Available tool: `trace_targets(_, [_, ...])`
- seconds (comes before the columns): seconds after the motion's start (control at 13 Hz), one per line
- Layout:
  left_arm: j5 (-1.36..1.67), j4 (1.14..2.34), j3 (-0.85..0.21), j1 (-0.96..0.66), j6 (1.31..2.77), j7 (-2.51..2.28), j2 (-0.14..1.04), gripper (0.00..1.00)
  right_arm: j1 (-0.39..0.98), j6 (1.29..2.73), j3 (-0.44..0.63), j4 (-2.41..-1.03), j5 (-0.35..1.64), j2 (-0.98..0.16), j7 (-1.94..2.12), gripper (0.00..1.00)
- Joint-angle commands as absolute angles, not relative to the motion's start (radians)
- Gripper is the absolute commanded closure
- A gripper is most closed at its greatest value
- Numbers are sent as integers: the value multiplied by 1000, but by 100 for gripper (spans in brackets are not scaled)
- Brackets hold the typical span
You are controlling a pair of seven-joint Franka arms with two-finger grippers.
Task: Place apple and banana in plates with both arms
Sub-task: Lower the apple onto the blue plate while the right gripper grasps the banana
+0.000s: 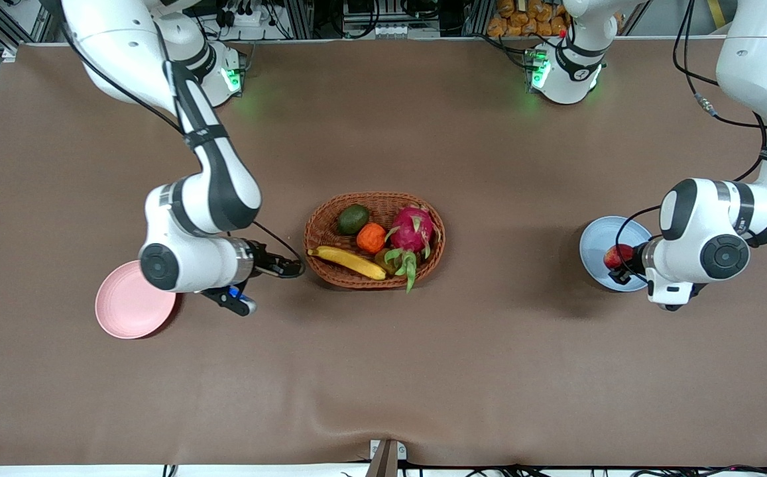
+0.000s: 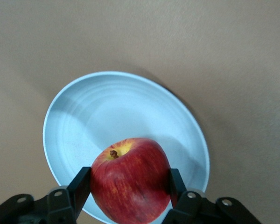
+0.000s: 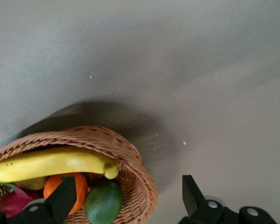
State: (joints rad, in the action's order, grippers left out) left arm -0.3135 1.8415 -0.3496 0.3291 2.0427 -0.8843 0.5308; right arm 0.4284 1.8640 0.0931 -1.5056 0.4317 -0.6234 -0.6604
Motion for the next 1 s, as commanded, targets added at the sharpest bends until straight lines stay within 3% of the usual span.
trace_targets(0.0, [-334,1888,-357,350,2037,-896,494,100,465,1907,101,-1499,459,-647,-748,0])
trace_targets(0.15, [-334,1893,-357,357,2037,-896,494,100,480,1913,101,-1499,460,-663,-753,13])
trace_targets(0.62, [-334,1894,-357,359,2037,-896,492,100,505,1936,101,-1500,462,-690,-792,32])
trace_targets(0.93, [-345,1887,-351,357,2037,-899,485,100,543,1937,101,-1532,463,-690,-793,39])
